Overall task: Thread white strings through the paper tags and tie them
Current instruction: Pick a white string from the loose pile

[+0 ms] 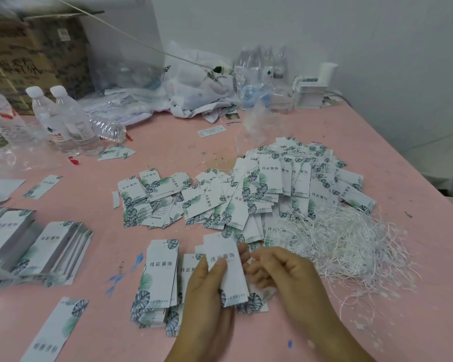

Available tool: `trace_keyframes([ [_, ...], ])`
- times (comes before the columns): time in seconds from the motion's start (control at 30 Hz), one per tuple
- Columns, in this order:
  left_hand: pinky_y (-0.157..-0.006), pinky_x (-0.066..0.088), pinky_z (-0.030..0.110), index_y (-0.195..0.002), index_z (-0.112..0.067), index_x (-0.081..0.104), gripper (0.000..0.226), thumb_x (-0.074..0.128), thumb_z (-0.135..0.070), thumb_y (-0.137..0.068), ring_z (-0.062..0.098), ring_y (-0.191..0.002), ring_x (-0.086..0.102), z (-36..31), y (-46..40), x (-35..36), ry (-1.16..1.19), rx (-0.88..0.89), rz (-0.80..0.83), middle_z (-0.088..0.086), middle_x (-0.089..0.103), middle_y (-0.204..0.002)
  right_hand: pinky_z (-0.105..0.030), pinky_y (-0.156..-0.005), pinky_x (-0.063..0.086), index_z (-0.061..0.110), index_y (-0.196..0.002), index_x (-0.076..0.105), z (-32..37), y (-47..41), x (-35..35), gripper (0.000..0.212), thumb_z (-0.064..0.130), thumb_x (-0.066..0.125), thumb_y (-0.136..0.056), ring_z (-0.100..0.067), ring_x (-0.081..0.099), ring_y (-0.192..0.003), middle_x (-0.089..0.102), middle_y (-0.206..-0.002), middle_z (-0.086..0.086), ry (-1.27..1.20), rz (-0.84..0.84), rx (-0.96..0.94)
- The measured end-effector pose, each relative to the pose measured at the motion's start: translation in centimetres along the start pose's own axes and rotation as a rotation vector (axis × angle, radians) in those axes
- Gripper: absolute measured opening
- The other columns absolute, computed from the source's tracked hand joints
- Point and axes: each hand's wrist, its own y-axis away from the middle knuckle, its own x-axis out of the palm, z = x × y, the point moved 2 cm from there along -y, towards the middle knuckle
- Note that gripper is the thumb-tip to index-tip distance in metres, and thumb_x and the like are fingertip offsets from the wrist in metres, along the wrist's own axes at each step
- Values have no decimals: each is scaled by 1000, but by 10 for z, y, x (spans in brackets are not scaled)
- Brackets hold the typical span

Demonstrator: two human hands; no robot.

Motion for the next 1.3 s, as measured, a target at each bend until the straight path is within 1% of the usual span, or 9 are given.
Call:
trace_keyframes([
  [0.13,-76,60,34,-126,4,55,46,54,-15,-85,37,-107,68,-8,-3,-1,90,-16,-50,27,68,-116,-28,-71,58,31,-95,71,3,-10,-43,31,3,59,-92,-18,71,-79,75,-88,-1,14,-260,-55],
  [0.27,-70,61,33,-119,8,62,44,58,-14,-81,31,-88,73,-6,0,0,85,-103,-42,27,70,-111,-24,-67,57,20,-100,72,19,-8,-64,18,13,60,-87,-23,69,-75,74,-85,-7,-121,-383,-266],
  [0.4,-70,59,34,-118,8,64,53,71,-9,-69,25,-73,66,-5,5,6,209,-265,20,19,68,-91,-25,-66,54,12,-94,72,23,-8,-41,28,0,51,-81,-22,63,-72,70,-80,-14,-470,-121,-255],
  [0.5,-61,55,33,-114,8,68,66,83,2,-50,26,-71,60,-8,9,12,275,-363,144,17,62,-88,-26,-62,55,10,-90,74,19,-5,-16,31,-5,50,-76,-20,65,-69,69,-78,-17,-628,64,-64],
  [0.67,-45,46,32,-90,14,68,53,86,8,-40,32,-60,56,-10,11,17,333,-476,216,21,58,-76,-37,-55,56,4,-92,73,11,0,3,24,-4,59,-74,-21,63,-60,66,-78,-21,-729,258,215],
  [0.83,-45,47,33,-101,15,69,58,86,9,-45,29,-55,55,-15,12,14,395,-483,245,22,57,-72,-48,-79,43,2,-88,73,9,-2,-2,26,-9,56,-72,-28,67,-67,67,-73,-21,-670,331,261],
  [0.97,-47,49,33,-102,14,69,54,85,10,-50,26,-59,56,-16,10,13,446,-461,241,27,62,-84,-23,-52,52,2,-81,71,10,0,-6,27,-11,49,-71,-23,69,-60,67,-67,-21,-654,405,299],
  [1.13,-50,49,30,-105,12,68,49,80,14,-57,22,-62,56,-22,12,13,521,-459,235,24,63,-101,-20,-40,42,10,-79,71,6,-5,-12,15,10,65,-65,-18,49,-41,58,-56,-18,-509,238,314],
  [1.3,-52,50,29,-105,9,68,49,79,16,-58,20,-64,56,-25,10,12,537,-420,226,20,61,-98,-23,-45,43,21,-90,71,0,-4,-13,17,25,70,-74,-18,53,-45,65,-59,-14,-96,234,320],
])
